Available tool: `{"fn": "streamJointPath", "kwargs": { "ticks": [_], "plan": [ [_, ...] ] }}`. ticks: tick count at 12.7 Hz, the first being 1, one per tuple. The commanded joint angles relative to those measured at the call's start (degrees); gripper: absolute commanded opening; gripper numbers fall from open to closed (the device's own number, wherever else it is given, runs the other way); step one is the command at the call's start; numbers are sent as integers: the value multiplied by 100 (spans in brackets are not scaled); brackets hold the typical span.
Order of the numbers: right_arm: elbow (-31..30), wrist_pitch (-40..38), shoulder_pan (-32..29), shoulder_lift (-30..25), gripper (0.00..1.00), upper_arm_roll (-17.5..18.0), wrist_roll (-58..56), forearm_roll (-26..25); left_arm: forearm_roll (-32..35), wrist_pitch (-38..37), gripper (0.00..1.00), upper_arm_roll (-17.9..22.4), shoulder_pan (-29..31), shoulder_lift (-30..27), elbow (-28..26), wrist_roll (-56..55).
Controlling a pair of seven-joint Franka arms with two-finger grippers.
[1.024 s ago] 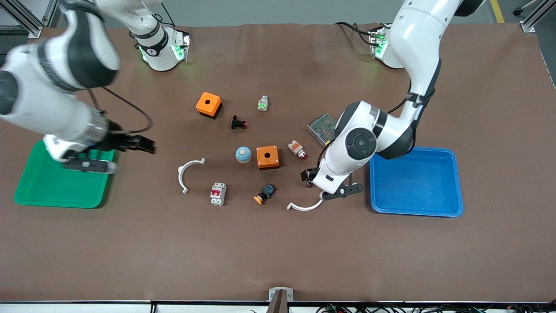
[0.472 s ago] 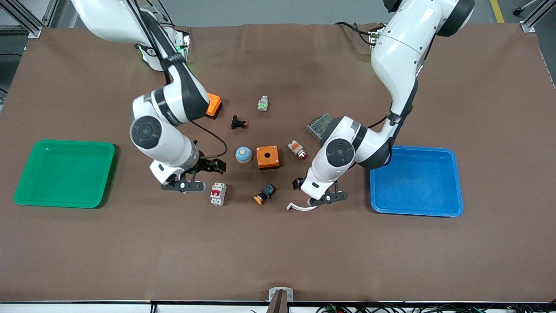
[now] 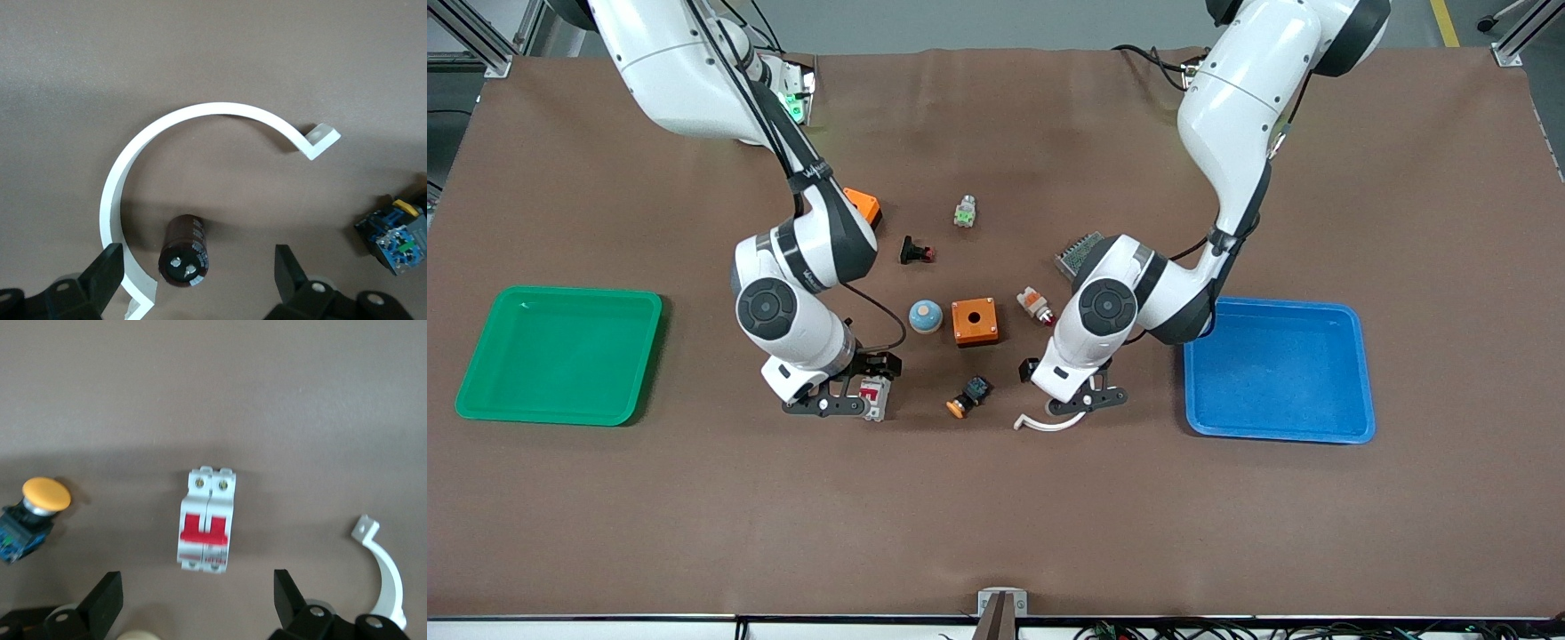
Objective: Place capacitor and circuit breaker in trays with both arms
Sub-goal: 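Grasp the breaker with the right gripper while the left gripper grasps the capacitor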
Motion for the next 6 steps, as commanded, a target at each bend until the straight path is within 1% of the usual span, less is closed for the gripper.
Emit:
{"fn": "streamJointPath", "kwargs": {
  "ticks": [1,3,6],
  "plan": [
    [287,296,69,357,100,-66,72,-159,115,-107,92,59,-68,66,16,-157],
    [278,490,78,481,100,-66,81,-159,124,-160,83,59,-68,49,-46,-157],
    [252,543,157,604,100,-83,301,-176,124,-371,68,59,-68,49,-46,-131]
  ]
}}
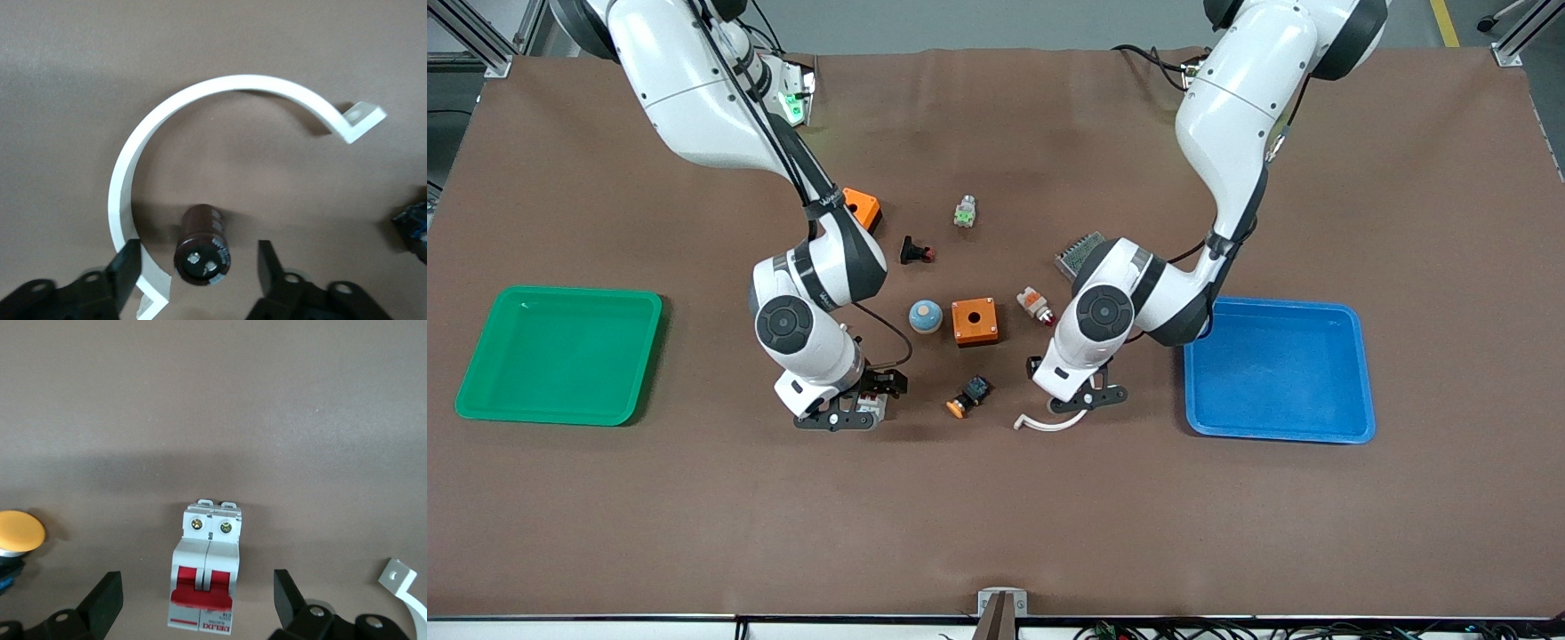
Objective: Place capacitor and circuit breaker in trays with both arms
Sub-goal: 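Carry the breaker to the green tray while the left gripper carries the capacitor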
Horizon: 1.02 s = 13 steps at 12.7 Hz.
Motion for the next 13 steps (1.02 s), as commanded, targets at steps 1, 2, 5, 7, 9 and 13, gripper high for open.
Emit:
{"fn": "streamJointPath", "kwargs": {
  "ticks": [1,2,5,7,9,13],
  "plan": [
    [123,97,132,200,98,-78,238,-113,118,-126,62,58,-67,-24,3,-131],
    [106,159,123,244,90,-86,238,-113,118,-126,56,58,-67,-33,3,-131],
    [123,168,97,315,11,-104,449,-104,109,-126,39,58,-67,-33,12,-139],
    [158,98,1,280,0,-113,441,-95,100,-135,29,49,-67,-42,12,-166],
    [358,-460,-218,122,0,-113,423,-87,100,-222,28,58,-15,-85,29,-166],
    [906,-2299,-1209,-509,0,-113,-278,-96,21,-775,28,-3,379,-602,65,-113]
  ]
}}
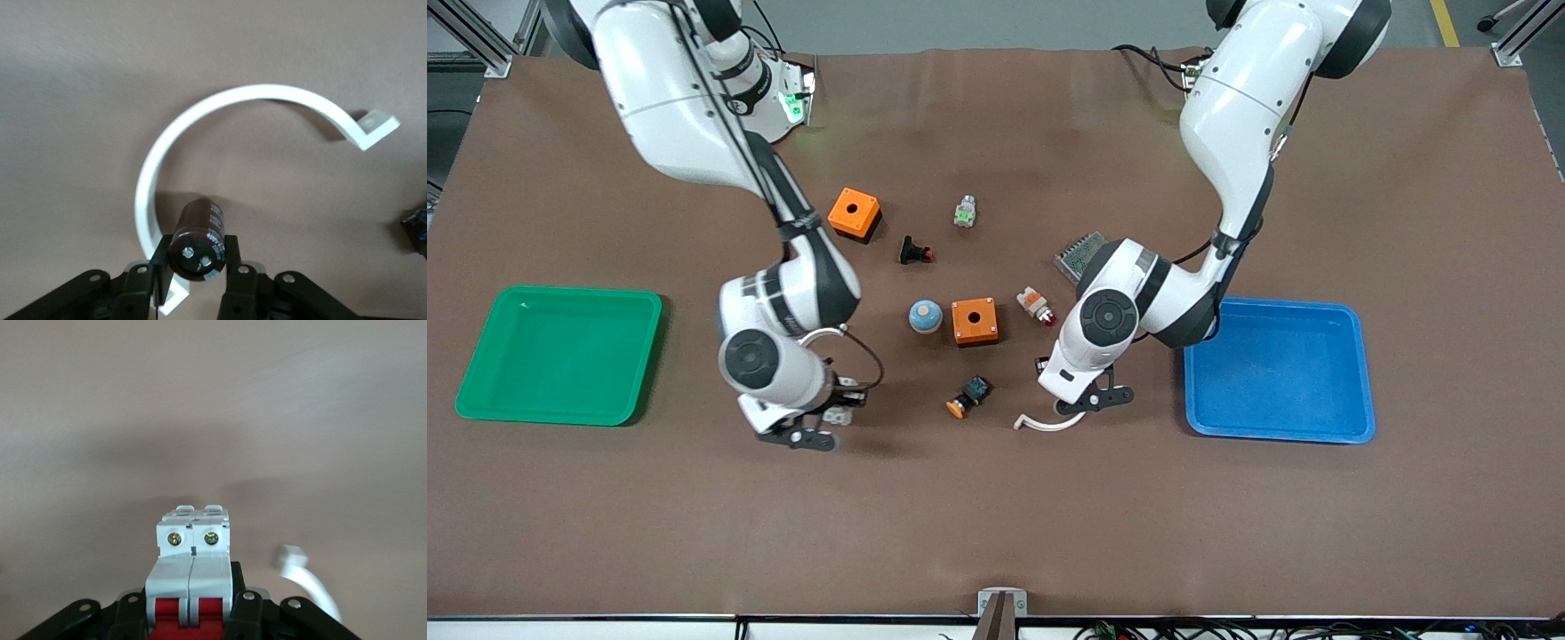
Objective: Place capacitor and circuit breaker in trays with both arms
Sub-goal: 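Carry the breaker to the green tray while the left gripper carries the capacitor, then lower the breaker into the green tray while the left gripper lowers the capacitor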
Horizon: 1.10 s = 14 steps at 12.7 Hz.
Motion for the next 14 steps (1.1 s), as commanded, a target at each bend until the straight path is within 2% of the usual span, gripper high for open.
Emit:
{"fn": "streamJointPath", "kwargs": {
  "ticks": [1,4,8,12,14],
  "plan": [
    [-95,-711,-966,-730,0,120,-772,-72,-79,-561,29,-45,390,-609,-67,-81],
    [-613,-652,-1837,-1118,0,120,-1914,-413,-185,-1079,29,-45,891,-936,-76,356],
    [-1079,-64,-3147,-1163,0,120,-4075,-467,-159,-1494,29,-28,1673,-981,-155,1182],
    [-1650,648,-3807,-1163,0,111,-5000,-494,-63,-1547,29,-19,2376,-1068,-532,2210],
    [-2019,1139,-4045,-1171,0,111,-5432,-494,270,-1538,29,-19,2579,-1094,-795,2458]
  ]
}}
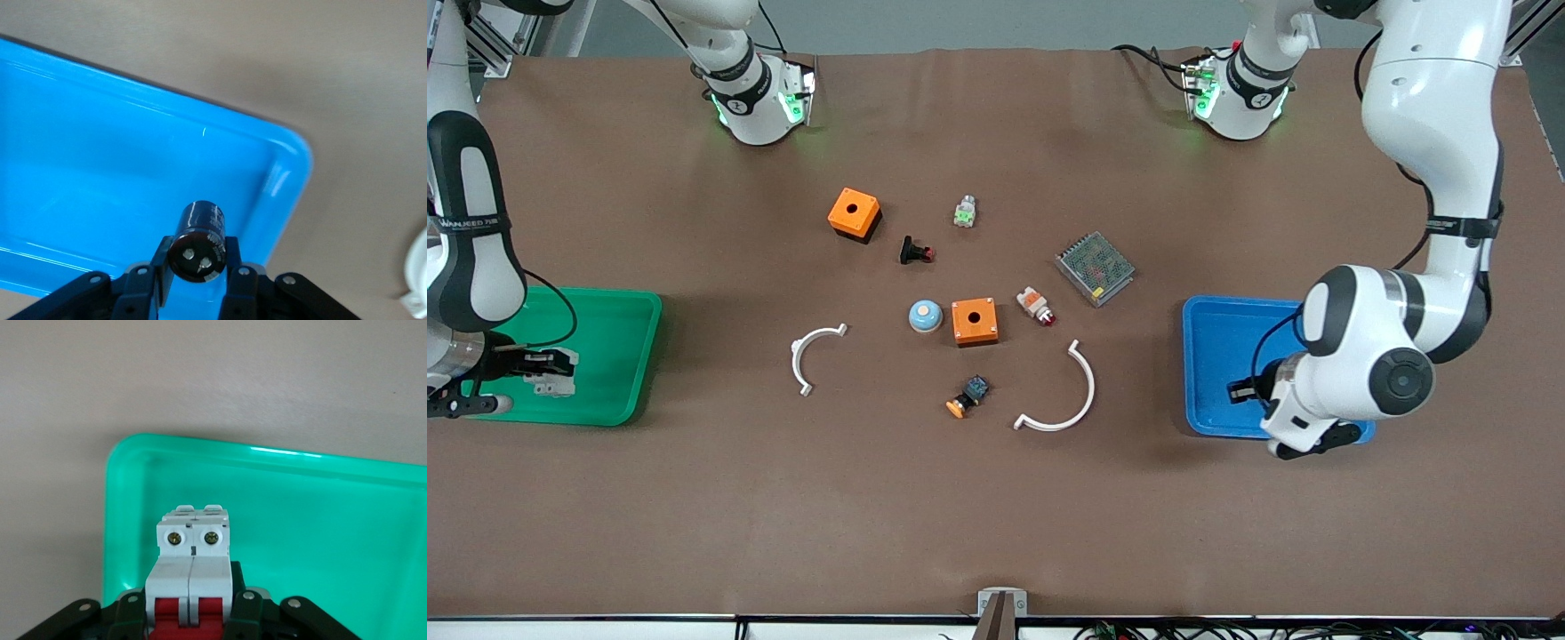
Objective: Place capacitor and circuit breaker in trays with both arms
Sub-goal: 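Lower the breaker into the green tray while the left gripper lowers the capacitor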
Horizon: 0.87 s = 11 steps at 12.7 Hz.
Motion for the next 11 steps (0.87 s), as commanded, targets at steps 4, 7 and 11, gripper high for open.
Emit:
{"fn": "streamJointPath", "kwargs": {
  "ticks": [4,7,11],
  "plan": [
    [-902,1033,-600,-181,0,143,-571,-125,591,221,29,-37,358,-275,-888,425],
    [-902,1428,-820,-76,0,134,-562,-116,618,678,29,-37,385,-319,-1284,460],
    [-910,1474,-926,48,0,143,-256,-55,618,1232,29,-28,394,-293,-1610,487]
  ]
}}
